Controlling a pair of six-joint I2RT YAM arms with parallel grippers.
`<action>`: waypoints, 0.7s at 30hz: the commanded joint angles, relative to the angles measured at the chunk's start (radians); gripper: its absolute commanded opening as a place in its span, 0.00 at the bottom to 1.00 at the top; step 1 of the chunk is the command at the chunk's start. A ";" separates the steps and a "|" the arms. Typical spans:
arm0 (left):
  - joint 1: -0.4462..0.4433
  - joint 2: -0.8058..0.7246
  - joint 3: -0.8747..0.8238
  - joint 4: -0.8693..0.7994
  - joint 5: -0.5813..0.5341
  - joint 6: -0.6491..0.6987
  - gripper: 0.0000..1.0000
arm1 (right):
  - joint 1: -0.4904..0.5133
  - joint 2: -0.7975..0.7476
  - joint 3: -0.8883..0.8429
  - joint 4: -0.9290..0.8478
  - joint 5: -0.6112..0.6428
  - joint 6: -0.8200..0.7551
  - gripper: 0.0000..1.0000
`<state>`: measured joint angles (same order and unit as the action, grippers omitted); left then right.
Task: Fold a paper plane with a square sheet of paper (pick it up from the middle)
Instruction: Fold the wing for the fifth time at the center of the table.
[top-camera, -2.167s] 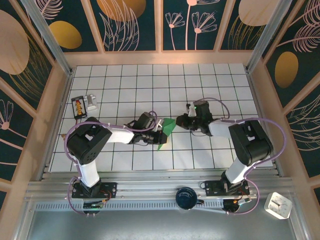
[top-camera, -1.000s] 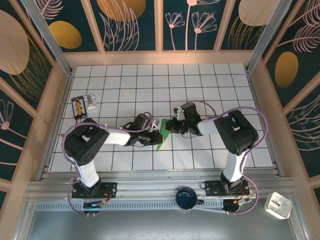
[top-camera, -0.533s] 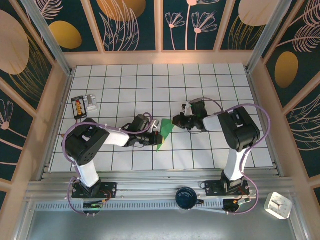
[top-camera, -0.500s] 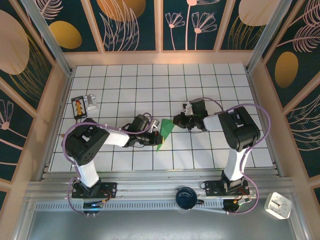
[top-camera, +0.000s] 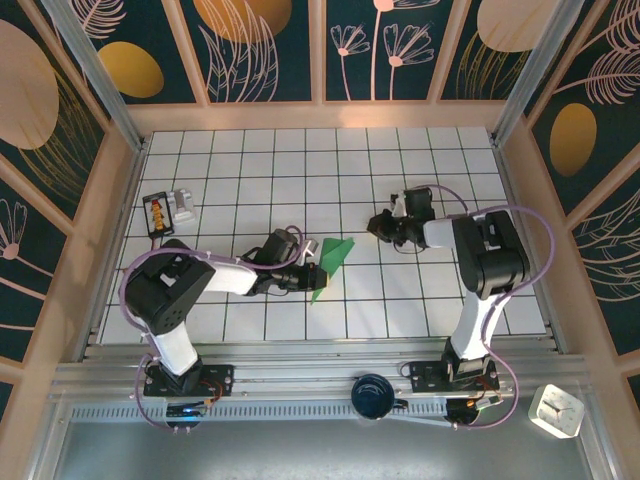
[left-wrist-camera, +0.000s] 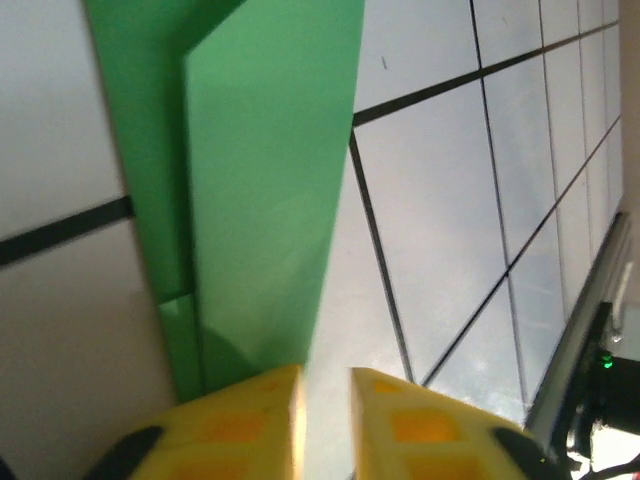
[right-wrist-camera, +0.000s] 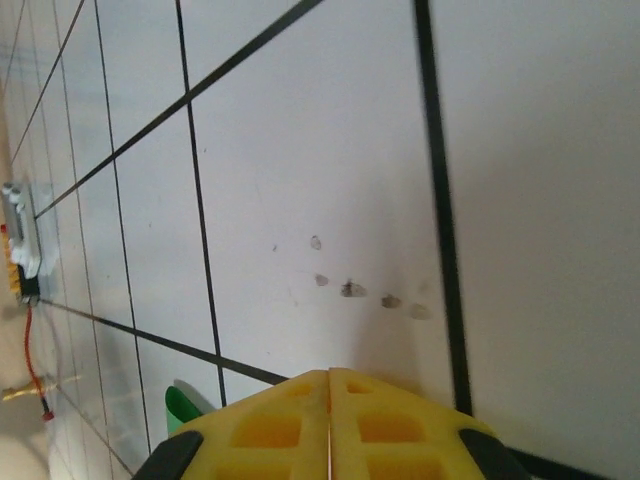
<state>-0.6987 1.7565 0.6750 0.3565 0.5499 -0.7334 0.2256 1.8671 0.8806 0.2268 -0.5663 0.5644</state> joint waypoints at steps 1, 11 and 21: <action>0.002 -0.087 0.007 -0.067 -0.002 -0.042 0.29 | 0.020 -0.149 -0.043 -0.057 0.059 -0.043 0.11; 0.144 -0.155 -0.027 0.001 -0.045 -0.126 0.37 | 0.333 -0.362 -0.201 -0.087 0.328 0.046 0.23; 0.149 0.030 0.049 0.025 0.030 -0.109 0.25 | 0.411 -0.273 -0.205 -0.067 0.402 0.126 0.30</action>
<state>-0.5472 1.7607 0.6849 0.3656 0.5499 -0.8494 0.6357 1.5692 0.6945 0.1513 -0.2016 0.6559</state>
